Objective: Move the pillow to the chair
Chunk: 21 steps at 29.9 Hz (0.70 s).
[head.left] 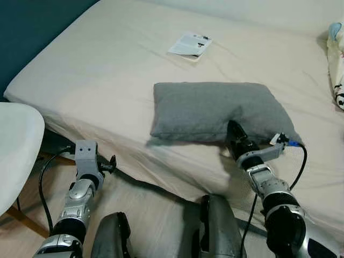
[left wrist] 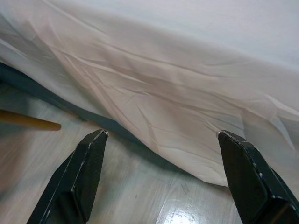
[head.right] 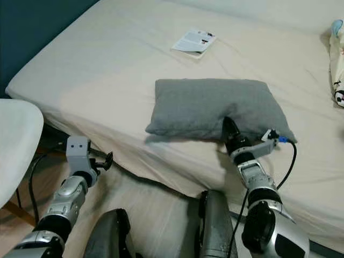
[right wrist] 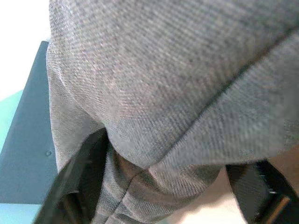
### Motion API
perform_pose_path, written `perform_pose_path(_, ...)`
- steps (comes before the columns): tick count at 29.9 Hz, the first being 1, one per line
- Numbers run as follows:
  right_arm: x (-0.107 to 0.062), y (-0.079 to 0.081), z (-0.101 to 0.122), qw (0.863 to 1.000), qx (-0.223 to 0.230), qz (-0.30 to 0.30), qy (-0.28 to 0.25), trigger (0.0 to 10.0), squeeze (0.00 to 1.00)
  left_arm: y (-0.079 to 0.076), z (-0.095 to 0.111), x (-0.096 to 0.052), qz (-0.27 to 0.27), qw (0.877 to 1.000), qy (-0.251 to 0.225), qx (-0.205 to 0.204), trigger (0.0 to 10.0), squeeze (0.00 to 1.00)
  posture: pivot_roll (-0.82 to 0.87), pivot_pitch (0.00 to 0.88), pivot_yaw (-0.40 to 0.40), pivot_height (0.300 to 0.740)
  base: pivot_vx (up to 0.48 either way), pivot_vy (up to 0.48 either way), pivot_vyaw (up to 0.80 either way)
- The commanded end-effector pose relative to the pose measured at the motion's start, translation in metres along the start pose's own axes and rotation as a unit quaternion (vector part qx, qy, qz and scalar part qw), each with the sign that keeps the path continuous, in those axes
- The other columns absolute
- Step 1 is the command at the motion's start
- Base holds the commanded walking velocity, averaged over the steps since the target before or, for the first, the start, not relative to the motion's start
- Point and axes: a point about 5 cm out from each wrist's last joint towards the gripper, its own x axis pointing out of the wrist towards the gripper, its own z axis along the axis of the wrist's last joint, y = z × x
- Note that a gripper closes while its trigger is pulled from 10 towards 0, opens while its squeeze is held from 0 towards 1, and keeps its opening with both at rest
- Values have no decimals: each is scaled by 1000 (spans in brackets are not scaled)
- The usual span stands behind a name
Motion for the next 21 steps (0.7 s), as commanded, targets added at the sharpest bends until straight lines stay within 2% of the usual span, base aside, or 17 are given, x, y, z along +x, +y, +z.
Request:
perform_pose_path(1,-6,-7,3,1000,-2,-12,-10,0,0,0,-10,-5,-2,1000,19,1,10000,0,63,328,24,506,0,0,0)
perform_pose_path(10,-10,-9,15,1000,-7,-6,-29,0,0,-1,-11,-6,-3,1000,22,-2,10000,0,49,315,23,506,0,0,0)
perform_pose_path(15,-6,-2,21,999,-20,11,-34,0,0,-7,-5,0,-3,1000,17,-9,10000,0,32,285,19,506,0,0,0)
perform_pose_path(21,-2,7,23,998,-48,35,-25,0,0,-6,4,5,13,1000,12,-22,10000,0,14,262,15,506,0,0,0)
